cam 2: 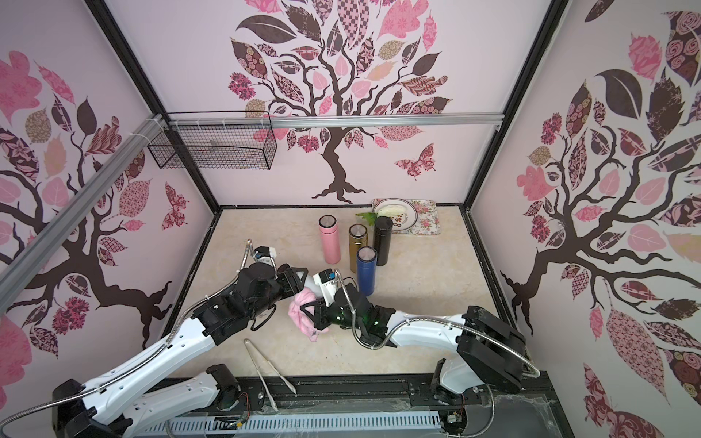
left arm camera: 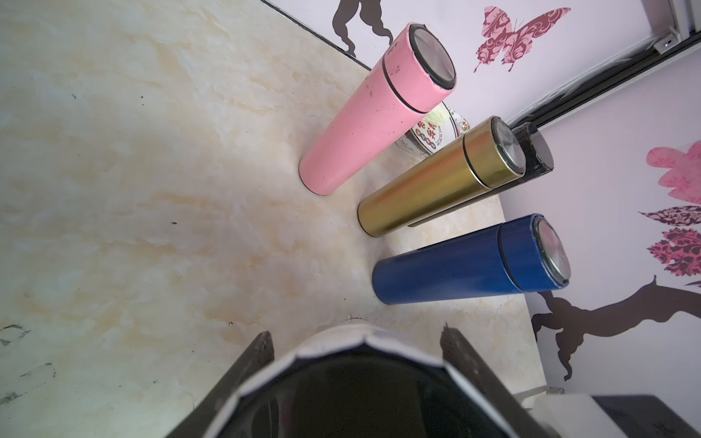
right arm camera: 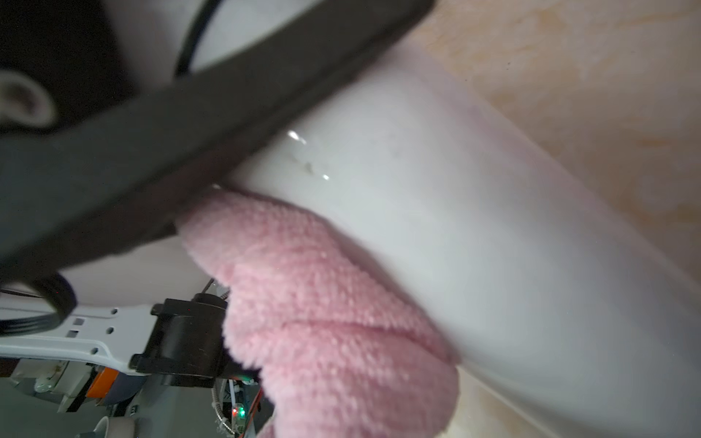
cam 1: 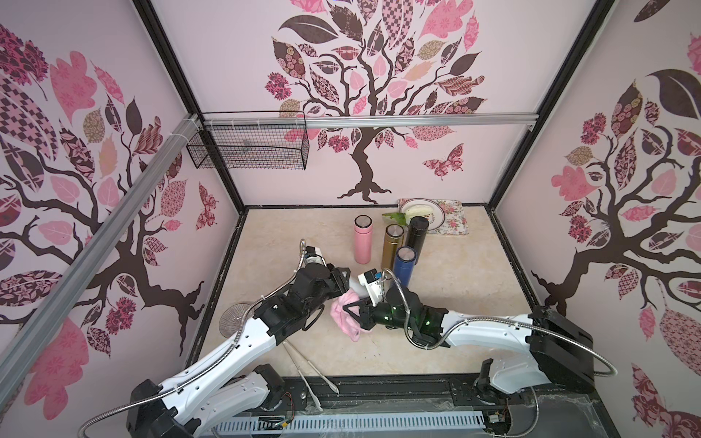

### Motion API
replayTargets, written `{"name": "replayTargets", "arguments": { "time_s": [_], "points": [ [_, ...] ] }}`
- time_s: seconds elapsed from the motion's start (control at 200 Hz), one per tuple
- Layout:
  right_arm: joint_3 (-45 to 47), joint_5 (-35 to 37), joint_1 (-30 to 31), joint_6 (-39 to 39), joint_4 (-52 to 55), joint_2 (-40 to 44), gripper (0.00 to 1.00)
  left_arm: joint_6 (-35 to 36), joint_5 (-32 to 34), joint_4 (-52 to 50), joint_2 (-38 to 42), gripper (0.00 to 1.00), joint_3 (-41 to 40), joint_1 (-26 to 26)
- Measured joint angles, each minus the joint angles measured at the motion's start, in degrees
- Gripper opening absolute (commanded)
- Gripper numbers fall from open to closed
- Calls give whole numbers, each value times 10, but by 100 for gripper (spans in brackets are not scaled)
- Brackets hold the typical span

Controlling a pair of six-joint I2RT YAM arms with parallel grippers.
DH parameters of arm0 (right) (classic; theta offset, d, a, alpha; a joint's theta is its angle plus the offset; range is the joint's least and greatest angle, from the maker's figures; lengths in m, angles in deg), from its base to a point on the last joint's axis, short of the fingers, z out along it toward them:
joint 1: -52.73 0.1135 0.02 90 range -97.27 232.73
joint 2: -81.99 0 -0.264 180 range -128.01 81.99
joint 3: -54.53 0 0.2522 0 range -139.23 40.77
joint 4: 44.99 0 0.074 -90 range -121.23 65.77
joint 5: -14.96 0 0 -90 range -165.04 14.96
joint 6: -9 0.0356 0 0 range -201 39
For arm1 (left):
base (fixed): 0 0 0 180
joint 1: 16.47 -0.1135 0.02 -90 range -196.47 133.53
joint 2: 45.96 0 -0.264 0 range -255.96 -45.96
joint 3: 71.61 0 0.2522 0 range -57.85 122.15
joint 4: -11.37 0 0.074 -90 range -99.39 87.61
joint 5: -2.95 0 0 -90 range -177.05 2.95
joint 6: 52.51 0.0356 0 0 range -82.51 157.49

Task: Wipe the surface of the thermos
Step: Wipe the dirt from the surface of the thermos.

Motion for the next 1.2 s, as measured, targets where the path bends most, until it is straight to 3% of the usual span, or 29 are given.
{"name": "replayTargets", "arguments": {
  "time_s": [0.27, 0.445, 0.72, 1.2],
  "points": [
    [80, 83, -17, 27, 64, 40, 0, 63, -28, -66, -18, 0, 16, 5],
    [44, 72, -22, 16, 110, 40, 0, 82, -47, -59, -28, 0, 17, 7],
    [-1, 21, -24, -11, 72, 58, 0, 104, -56, -45, -37, 0, 16, 7],
    [81, 33, -42, 40, 120, 45, 0, 205, -101, -36, -26, 0, 14, 12]
  ]
}}
